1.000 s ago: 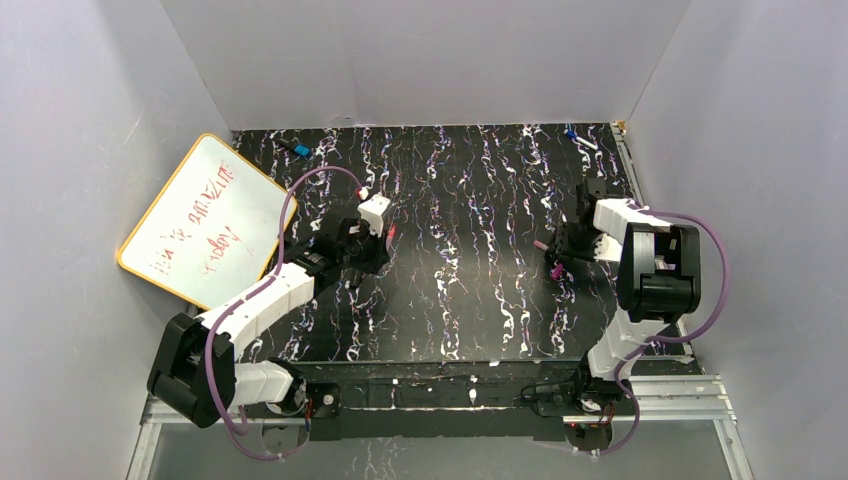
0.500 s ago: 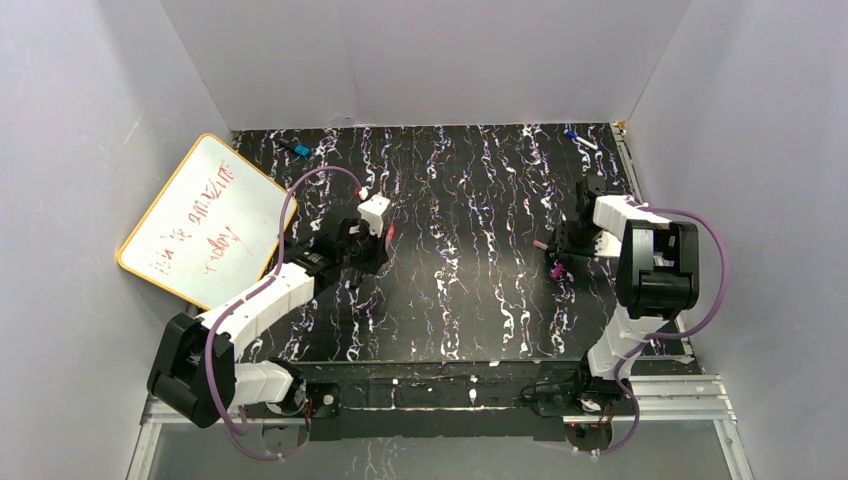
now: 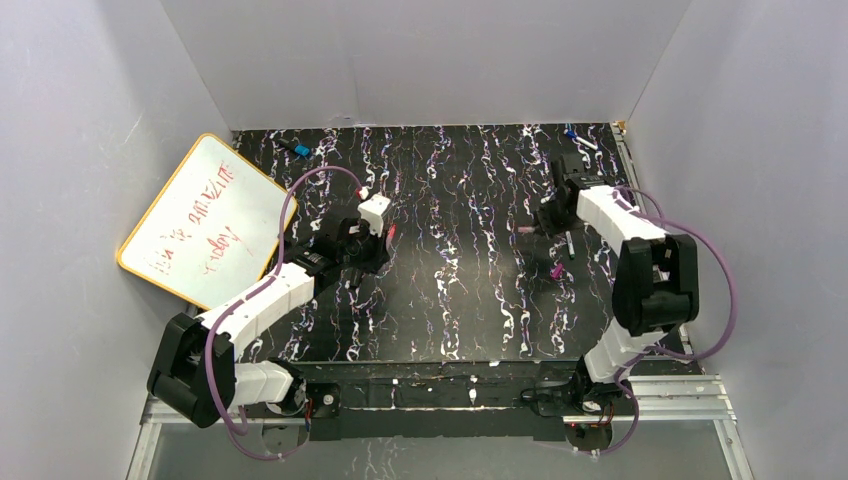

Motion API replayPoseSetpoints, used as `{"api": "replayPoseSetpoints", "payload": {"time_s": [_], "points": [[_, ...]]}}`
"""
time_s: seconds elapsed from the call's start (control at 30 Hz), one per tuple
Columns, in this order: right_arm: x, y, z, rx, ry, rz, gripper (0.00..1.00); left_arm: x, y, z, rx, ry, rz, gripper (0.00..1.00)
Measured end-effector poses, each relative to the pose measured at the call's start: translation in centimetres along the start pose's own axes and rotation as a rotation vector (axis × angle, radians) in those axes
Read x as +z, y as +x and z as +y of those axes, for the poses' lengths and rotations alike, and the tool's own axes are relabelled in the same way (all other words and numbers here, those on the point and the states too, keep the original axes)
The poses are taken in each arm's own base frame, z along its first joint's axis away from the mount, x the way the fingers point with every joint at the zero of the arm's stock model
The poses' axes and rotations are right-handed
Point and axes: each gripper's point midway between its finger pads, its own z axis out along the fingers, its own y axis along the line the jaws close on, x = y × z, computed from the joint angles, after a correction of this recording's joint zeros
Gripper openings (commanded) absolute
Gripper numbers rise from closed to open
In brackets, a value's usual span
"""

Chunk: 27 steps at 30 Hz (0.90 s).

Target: Insert the pens into the pen caps

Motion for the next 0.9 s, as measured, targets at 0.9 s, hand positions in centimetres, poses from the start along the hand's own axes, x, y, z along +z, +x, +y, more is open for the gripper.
{"api": "replayPoseSetpoints", "payload": {"time_s": [0.9], "points": [[-21.4, 20.5, 9.5, -1.147, -0.868, -0.052, 0.01, -0.8, -1.9, -7.3, 0.004, 0.430, -0.139, 0.00]]}}
